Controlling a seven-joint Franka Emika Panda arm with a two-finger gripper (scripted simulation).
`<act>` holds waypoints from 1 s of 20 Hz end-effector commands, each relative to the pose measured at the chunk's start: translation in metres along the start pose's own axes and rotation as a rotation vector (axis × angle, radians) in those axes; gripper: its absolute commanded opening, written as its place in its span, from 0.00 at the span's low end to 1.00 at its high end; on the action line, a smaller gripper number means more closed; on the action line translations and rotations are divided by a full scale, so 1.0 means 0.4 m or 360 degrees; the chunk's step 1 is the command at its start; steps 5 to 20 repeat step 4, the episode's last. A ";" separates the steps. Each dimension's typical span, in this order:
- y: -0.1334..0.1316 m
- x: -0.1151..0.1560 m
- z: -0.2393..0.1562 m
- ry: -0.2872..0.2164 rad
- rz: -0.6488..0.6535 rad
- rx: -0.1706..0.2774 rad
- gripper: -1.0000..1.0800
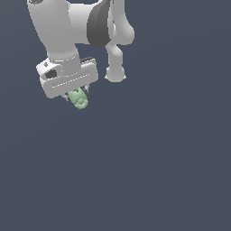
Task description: Pick up the object and move it to a goal position.
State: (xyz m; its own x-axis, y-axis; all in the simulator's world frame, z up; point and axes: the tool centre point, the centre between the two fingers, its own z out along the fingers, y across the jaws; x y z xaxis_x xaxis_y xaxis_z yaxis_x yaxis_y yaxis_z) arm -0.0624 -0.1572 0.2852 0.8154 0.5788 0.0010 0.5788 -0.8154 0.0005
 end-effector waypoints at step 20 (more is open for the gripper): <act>0.004 0.000 -0.007 -0.0002 -0.0001 0.0001 0.00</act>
